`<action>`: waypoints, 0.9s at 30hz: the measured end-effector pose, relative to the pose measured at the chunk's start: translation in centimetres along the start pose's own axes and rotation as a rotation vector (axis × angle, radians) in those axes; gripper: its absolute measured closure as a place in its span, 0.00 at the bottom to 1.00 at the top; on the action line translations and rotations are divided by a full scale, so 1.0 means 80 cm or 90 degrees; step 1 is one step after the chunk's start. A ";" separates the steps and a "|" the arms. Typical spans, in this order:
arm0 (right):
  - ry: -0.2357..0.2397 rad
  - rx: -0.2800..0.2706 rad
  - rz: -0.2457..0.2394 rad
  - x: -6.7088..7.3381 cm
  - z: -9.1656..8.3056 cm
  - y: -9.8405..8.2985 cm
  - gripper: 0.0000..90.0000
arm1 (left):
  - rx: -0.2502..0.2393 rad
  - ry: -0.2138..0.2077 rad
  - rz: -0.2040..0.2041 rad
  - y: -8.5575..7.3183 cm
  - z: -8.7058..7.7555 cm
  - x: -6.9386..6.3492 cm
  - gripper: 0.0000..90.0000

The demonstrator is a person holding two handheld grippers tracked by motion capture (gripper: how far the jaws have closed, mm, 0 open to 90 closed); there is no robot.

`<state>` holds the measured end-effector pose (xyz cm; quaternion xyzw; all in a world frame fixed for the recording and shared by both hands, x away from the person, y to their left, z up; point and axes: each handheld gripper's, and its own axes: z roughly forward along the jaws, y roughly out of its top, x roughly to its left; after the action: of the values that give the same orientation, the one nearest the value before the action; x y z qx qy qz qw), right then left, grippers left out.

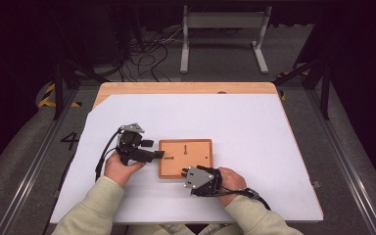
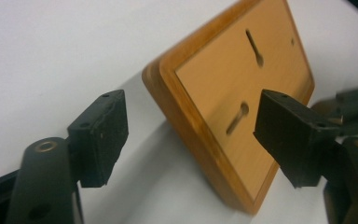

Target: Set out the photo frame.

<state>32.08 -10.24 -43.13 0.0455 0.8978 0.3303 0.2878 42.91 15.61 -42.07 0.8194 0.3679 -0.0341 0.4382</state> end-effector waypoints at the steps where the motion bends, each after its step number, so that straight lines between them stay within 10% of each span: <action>1: -0.001 0.000 0.000 0.000 0.000 0.000 0.93 | -0.002 -0.008 -0.012 0.001 0.001 0.003 0.26; 20: -0.013 -0.004 -0.012 0.005 -0.001 -0.001 0.93 | 0.081 -0.097 -0.056 0.013 0.054 0.017 0.17; 27: -0.014 -0.006 -0.013 0.005 -0.001 -0.001 0.93 | 0.108 -0.104 -0.004 0.020 0.066 0.004 0.26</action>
<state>31.74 -10.25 -43.36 0.0390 0.8935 0.3308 0.3011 45.61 11.31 -44.35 0.8469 0.3294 -0.1331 0.3956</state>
